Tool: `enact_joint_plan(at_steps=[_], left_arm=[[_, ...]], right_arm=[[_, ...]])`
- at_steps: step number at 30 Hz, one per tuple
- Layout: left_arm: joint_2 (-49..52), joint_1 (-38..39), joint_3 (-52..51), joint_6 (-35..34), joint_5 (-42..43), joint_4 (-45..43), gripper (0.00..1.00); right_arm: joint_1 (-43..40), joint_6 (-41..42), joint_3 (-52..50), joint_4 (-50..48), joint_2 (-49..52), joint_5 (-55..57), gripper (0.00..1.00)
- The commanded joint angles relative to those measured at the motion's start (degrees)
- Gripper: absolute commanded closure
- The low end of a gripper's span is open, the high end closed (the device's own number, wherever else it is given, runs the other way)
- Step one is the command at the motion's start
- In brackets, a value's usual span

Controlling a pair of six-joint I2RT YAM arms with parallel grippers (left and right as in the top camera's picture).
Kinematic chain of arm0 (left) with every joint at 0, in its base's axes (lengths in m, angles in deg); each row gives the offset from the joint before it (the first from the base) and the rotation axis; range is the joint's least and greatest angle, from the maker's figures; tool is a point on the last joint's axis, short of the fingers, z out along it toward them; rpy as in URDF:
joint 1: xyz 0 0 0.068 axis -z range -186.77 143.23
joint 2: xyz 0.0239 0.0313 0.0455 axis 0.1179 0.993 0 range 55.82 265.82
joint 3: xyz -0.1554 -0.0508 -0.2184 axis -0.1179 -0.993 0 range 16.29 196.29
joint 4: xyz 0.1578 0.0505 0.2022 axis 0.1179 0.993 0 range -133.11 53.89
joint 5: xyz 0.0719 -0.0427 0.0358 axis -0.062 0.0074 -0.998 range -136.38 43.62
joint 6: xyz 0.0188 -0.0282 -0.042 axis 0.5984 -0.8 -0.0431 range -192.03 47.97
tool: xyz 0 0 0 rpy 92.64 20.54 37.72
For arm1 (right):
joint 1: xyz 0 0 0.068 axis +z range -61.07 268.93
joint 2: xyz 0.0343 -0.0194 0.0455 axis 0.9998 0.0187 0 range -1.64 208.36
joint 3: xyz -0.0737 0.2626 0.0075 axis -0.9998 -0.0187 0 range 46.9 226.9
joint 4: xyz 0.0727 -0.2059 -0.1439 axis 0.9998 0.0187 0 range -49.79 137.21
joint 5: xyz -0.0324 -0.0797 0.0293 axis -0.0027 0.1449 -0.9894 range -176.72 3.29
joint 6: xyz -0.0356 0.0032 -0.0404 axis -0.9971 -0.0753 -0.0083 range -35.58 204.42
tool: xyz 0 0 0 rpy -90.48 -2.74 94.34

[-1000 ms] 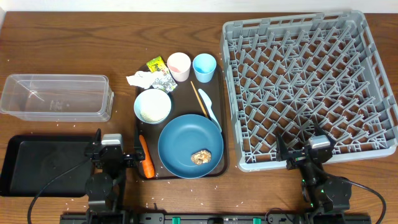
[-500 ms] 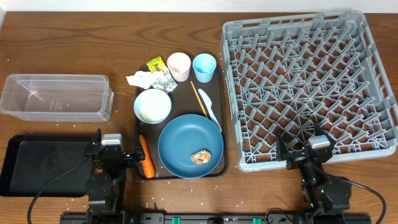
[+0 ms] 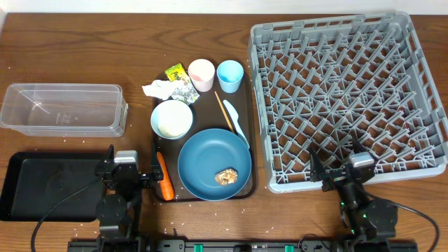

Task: Sort waste into correct bins and load items into the dishwasher rack

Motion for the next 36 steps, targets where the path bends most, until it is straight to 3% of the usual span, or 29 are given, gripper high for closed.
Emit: enact_joint_plan(at_steps=[1,9,14,17,19,22,25,36], left_arm=[[0.02,0.22,-1.64,0.55,0.55,0.37,0.02],[0.02,0.17,-1.64,0.57,0.57,-1.90,0.02],[0.02,0.17,-1.20,0.00,6.93,-12.17,0.02],[0.15,0.17,1.51,-7.08,8.26,-12.52,0.02],[1.20,0.17,4.24,-11.80,11.23,-9.44,0.02],[5.62,0.17,9.92,-12.52,18.29,-3.69,0.02],[12.17,0.17,17.62,-13.77,19.80,3.23,0.02],[56.48,0.17,60.00,-13.42,19.63,38.34,0.02]], right_arm=[[-0.79,6.19,8.39,3.06,2.91,-1.20,0.01],[-0.79,6.16,32.35,20.92,27.69,-2.21,0.01],[-0.79,6.10,50.34,27.21,48.96,-4.74,0.01],[-0.79,5.86,61.13,31.58,58.90,-6.93,0.01],[-0.79,5.73,66.47,32.46,63.73,-7.39,0.01],[-0.79,5.75,71.30,32.35,68.67,-12.90,0.01],[-0.79,5.75,71.89,32.24,70.23,-16.70,0.01],[-0.79,11.52,71.89,40.65,70.97,-6.38,0.01]])
